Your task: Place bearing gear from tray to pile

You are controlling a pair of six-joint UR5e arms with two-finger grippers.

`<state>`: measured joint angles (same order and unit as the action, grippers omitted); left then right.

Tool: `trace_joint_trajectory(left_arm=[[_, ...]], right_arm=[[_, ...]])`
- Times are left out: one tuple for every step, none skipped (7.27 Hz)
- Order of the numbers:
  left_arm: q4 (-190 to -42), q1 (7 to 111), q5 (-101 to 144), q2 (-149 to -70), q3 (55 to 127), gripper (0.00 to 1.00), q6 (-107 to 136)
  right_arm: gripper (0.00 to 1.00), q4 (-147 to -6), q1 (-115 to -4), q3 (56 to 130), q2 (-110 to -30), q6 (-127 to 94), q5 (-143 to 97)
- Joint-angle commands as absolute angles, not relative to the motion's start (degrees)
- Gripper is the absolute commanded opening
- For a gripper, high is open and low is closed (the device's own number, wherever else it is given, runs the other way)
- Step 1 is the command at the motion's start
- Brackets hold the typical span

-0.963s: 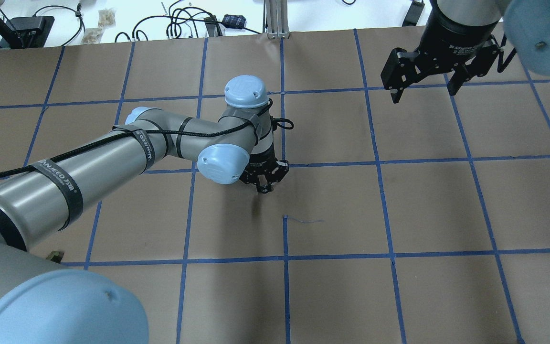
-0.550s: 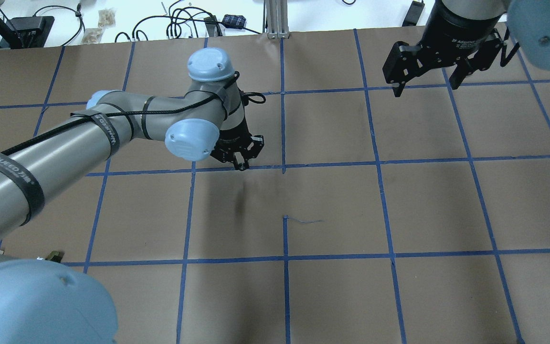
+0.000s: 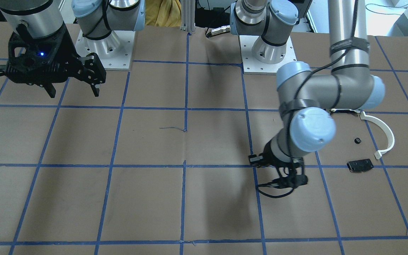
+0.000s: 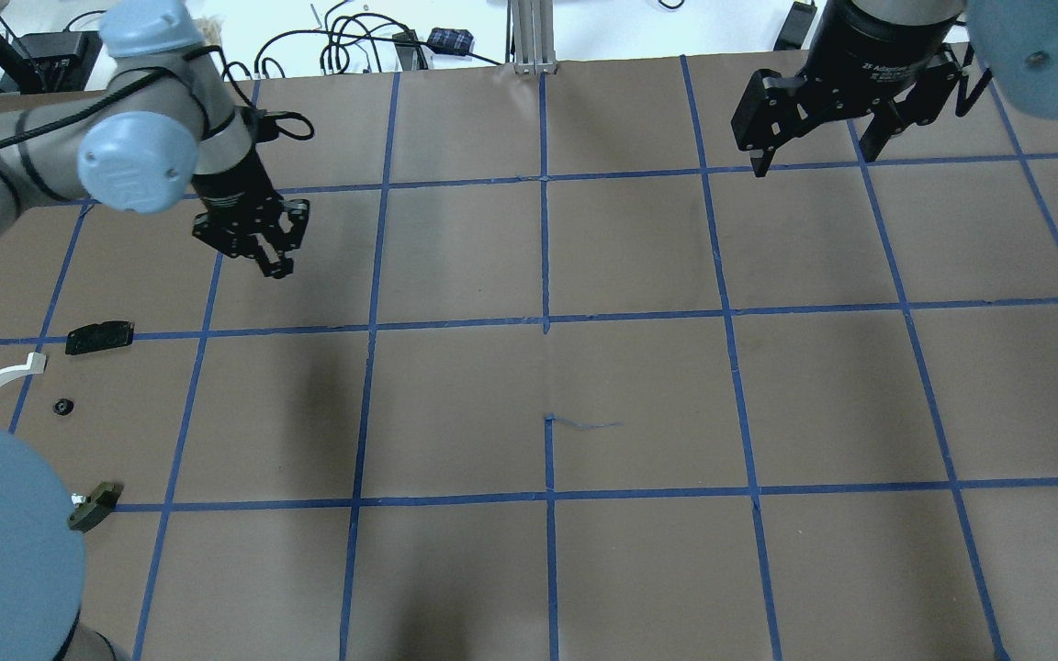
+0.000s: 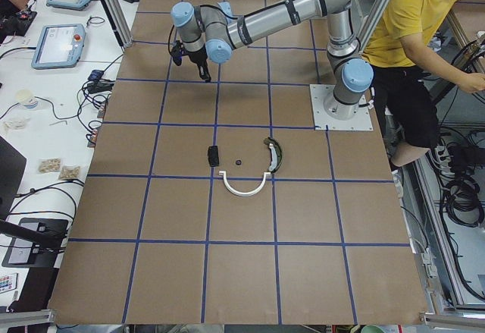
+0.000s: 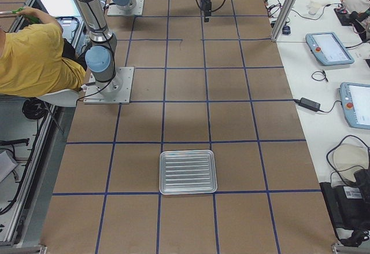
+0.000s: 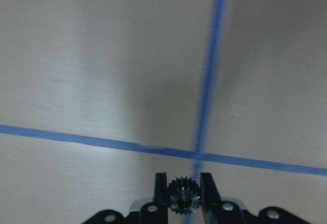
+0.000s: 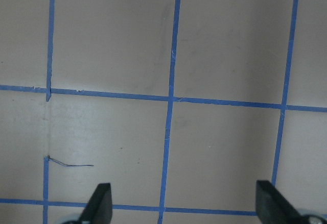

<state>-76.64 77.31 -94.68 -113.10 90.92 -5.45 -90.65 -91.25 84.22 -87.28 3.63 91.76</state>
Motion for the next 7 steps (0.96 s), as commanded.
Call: trace_joint_trajectory(left_arm=[[-77.3,64.7,-98.3,-112.9,92.4,0.0,-19.7],[-76.4,60.4,-98.3,-112.9,93.9,0.0,-27.0],[-75.6,56.0,-98.3,-113.7,95.1,0.0,-29.2],[-75.2,53.9,-98.4,-114.5,95.5,0.0,-29.3],[-75.0,53.7,-98.5,-115.0,96.5,0.0,-29.2],[-74.4,53.7,-98.6,-115.9,97.8,0.0,-29.2],[-74.1,53.6,-99.0,-116.2,98.8,0.0,-29.2]], right_arm=[[1.0,-91.0,-91.3,84.5,-87.8,3.4,92.5],[1.0,-91.0,-91.3,84.5,-87.5,3.5,92.0],[1.0,-90.9,-91.4,84.5,-87.5,3.3,91.8],[1.0,-91.0,-91.3,84.6,-87.4,3.5,91.9],[1.0,-91.0,-91.3,84.6,-87.3,3.5,91.8],[1.0,-91.0,-91.3,84.6,-87.3,3.5,91.9],[1.0,-91.0,-91.3,84.6,-87.3,3.6,91.9]])
